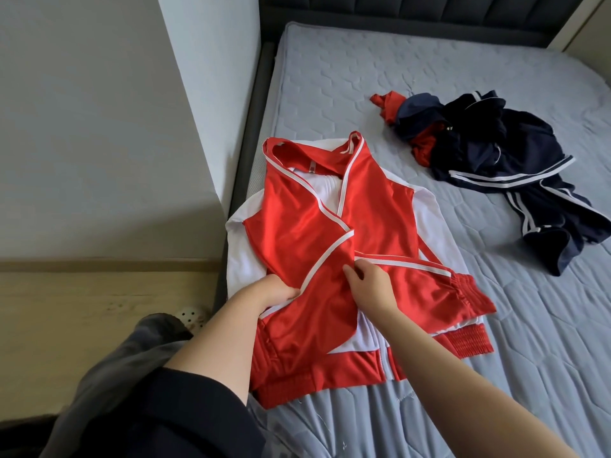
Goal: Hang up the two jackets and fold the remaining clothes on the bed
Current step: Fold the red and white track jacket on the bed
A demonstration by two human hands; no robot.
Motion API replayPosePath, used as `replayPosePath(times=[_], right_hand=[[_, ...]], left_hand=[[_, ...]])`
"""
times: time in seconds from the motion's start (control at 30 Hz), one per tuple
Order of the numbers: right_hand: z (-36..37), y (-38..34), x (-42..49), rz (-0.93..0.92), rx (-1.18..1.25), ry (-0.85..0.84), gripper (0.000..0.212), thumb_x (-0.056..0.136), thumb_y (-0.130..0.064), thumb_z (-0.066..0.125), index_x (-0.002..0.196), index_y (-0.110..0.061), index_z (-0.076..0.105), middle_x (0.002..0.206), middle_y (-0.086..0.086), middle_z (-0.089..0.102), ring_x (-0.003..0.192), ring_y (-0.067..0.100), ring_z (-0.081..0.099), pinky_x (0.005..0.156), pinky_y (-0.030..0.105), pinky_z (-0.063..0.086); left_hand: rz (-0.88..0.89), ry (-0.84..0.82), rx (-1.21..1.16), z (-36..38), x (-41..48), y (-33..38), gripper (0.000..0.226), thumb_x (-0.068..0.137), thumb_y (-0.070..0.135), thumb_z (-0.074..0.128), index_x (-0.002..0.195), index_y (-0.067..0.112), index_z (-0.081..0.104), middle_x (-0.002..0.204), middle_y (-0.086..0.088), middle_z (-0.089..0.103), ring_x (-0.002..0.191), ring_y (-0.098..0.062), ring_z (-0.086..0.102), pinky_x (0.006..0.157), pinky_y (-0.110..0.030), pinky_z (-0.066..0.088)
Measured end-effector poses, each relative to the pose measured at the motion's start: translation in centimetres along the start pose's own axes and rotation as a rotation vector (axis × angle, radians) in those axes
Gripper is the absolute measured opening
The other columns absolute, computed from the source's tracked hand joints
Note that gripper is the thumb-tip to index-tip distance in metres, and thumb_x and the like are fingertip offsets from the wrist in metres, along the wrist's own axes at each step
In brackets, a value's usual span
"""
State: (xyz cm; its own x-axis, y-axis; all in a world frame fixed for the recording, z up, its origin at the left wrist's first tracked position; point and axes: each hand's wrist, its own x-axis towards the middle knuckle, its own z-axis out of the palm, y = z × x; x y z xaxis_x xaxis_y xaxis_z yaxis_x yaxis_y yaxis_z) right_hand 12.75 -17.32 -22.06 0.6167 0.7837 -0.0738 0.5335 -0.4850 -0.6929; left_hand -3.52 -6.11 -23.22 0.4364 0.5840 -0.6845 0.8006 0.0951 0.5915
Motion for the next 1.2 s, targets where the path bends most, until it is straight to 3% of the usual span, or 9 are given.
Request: replayPosePath(times=[0.13,0.2,0.43,0.63,0.77,0.87,0.97,1.07,1.2], right_hand=[[-1.4,1.0,0.9,-0.105,-0.2,0.236,0.019,0.091,-0.011,0.052,0.103,-0.003,0.065,0.104,0.014,0.061,0.097,0.033,0.053,0.079,0.037,0.039],[-2.0,1.6,2.1,-0.068,-0.35,0.182,0.028,0.091,-0.014,0.052,0.115,-0.004,0.061,0.121,0.015,0.055,0.112,0.035,0.045,0.093,0.042,0.034],[-3.6,3.1,4.2,0.195,-0.482,0.191,0.028,0.092,-0.026,0.051,0.103,-0.002,0.061,0.116,0.017,0.056,0.113,0.036,0.043,0.097,0.045,0.031],[-3.0,1.8,2.7,-0.033,-0.356,0.318,0.017,0.088,-0.015,0.053,0.087,0.001,0.06,0.096,0.02,0.057,0.096,0.039,0.051,0.079,0.042,0.038],[-2.3,0.3,1.1,0.257,-0.331,-0.106,0.049,0.091,-0.047,0.047,0.062,-0.007,0.049,0.059,0.006,0.052,0.065,0.029,0.055,0.061,0.032,0.04],[-1.9,-0.2,0.9,0.249,-0.143,-0.281,0.039,0.089,-0.026,0.054,0.054,-0.008,0.05,0.049,0.004,0.054,0.051,0.022,0.055,0.06,0.032,0.048],[-1.8,-0.2,1.0,0.164,-0.116,-0.082,0.034,0.093,-0.021,0.052,0.062,-0.007,0.048,0.063,0.007,0.057,0.071,0.031,0.056,0.061,0.03,0.035],[-1.2,0.3,0.5,0.128,-0.375,-0.034,0.023,0.096,-0.026,0.047,0.099,-0.005,0.054,0.096,0.014,0.065,0.093,0.036,0.06,0.067,0.033,0.036],[-0.8,-0.1,-0.7,-0.204,-0.482,0.187,0.023,0.09,-0.012,0.048,0.11,-0.004,0.055,0.092,0.013,0.065,0.084,0.037,0.061,0.062,0.037,0.043]], left_hand=[[0.044,0.145,0.278,0.0,-0.4,0.8,0.033,0.086,0.037,0.055,0.101,0.008,0.064,0.105,-0.01,0.065,0.085,-0.024,0.058,0.07,-0.027,0.042],[0.069,0.17,0.339,0.1,-0.8,1.2,0.026,0.087,0.033,0.053,0.077,0.009,0.059,0.089,-0.012,0.064,0.077,-0.025,0.059,0.062,-0.027,0.04],[0.179,0.272,0.345,-0.1,-1.6,1.8,0.044,0.093,0.033,0.051,0.053,0.015,0.045,0.059,-0.001,0.049,0.066,-0.024,0.053,0.059,-0.029,0.036],[0.267,0.398,0.198,0.3,-1.8,2.2,0.033,0.093,0.029,0.054,0.068,0.007,0.057,0.067,-0.005,0.056,0.071,-0.027,0.055,0.062,-0.032,0.039],[0.247,0.404,0.164,1.0,-1.5,1.9,0.039,0.094,0.028,0.053,0.058,0.013,0.046,0.06,-0.001,0.049,0.067,-0.025,0.051,0.06,-0.03,0.036],[0.266,0.423,0.135,1.2,-1.4,1.7,0.033,0.095,0.028,0.052,0.067,0.01,0.051,0.07,-0.008,0.057,0.076,-0.03,0.057,0.065,-0.033,0.04],[0.32,0.485,0.142,1.4,-1.4,1.5,0.029,0.096,0.027,0.051,0.073,0.01,0.051,0.079,-0.013,0.062,0.08,-0.033,0.057,0.065,-0.033,0.037],[0.339,0.585,0.267,2.1,-1.6,1.2,0.022,0.097,0.029,0.047,0.087,0.011,0.056,0.087,-0.011,0.065,0.083,-0.032,0.058,0.062,-0.032,0.035],[0.548,0.761,0.475,2.9,-1.6,0.4,0.031,0.095,0.022,0.048,0.124,0.014,0.053,0.115,-0.008,0.058,0.103,-0.028,0.056,0.078,-0.038,0.046]])
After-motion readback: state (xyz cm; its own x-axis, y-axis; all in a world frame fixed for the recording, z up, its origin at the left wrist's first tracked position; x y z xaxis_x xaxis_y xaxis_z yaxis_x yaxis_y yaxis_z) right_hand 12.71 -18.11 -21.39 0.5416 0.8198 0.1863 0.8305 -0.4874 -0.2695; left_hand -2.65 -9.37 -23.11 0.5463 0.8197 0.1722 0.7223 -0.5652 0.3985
